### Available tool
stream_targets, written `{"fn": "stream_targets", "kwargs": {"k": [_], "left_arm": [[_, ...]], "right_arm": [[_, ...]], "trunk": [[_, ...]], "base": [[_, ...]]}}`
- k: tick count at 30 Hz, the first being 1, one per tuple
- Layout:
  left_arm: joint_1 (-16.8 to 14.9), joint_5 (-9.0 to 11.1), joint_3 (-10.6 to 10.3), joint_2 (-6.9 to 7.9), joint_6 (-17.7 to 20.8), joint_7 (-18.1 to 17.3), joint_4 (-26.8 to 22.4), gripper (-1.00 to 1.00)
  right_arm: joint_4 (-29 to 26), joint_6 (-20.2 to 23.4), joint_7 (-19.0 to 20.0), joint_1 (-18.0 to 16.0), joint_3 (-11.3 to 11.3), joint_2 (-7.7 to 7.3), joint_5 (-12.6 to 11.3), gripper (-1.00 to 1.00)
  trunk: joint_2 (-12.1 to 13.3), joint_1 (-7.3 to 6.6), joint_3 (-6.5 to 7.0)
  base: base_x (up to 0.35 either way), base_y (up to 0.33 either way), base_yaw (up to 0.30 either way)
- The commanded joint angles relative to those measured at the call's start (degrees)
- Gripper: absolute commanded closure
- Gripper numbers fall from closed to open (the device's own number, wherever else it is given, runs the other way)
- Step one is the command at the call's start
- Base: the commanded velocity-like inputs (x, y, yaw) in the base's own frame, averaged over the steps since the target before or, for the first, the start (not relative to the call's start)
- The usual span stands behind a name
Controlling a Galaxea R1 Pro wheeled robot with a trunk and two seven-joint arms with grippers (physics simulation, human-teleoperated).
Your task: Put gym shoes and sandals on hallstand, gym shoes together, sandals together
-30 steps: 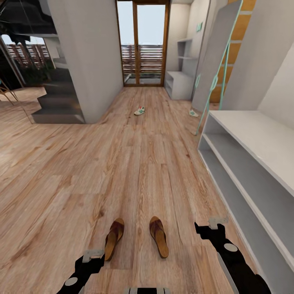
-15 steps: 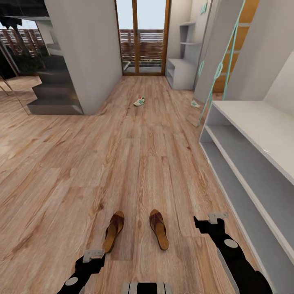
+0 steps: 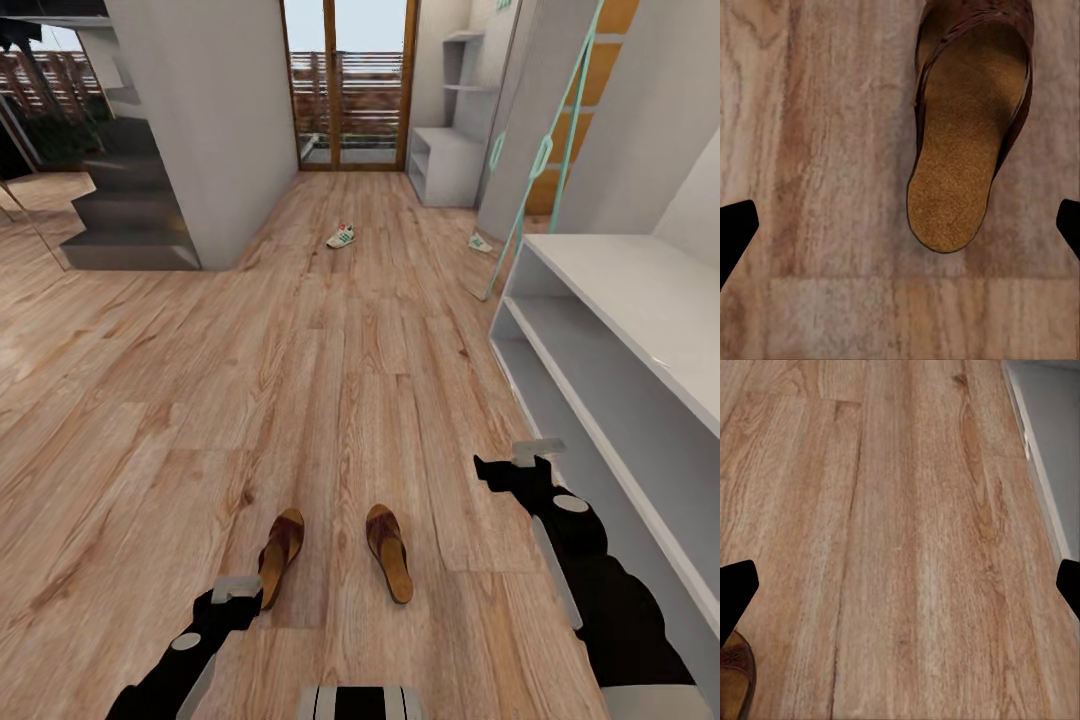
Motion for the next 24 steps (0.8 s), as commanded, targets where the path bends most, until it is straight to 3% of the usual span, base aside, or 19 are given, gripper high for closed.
{"fn": "stream_targets", "kwargs": {"k": [1, 7, 14, 24], "left_arm": [[-0.06, -0.51, -0.21, -0.09, -0.07, 0.03, -0.09, -1.00], [-0.10, -2.26, -2.43, -0.50, 0.35, 0.04, -0.51, -1.00], [-0.05, -2.25, -2.52, -0.57, 0.01, 0.03, -0.44, -1.00], [0.19, -2.37, -2.60, -0.50, -0.13, 0.20, -0.28, -1.00]], "right_arm": [[-0.11, 0.47, 0.07, -0.17, 0.04, -0.02, 0.08, -1.00], [0.01, 1.04, -0.03, -0.64, 0.11, 0.03, 0.05, -1.00], [1.22, 1.08, -0.03, -0.67, 0.23, 0.04, 0.05, -1.00], [3.87, 1.08, -0.03, -0.68, 0.32, 0.11, 0.08, -1.00]], "trunk": [[-0.02, -0.01, -0.04], [-0.02, -0.01, -0.04], [-0.02, -0.01, -0.04], [-0.02, -0.01, -0.04]], "base": [[0.000, 0.000, 0.000], [0.000, 0.000, 0.000], [0.000, 0.000, -0.021], [0.000, 0.000, -0.220]]}}
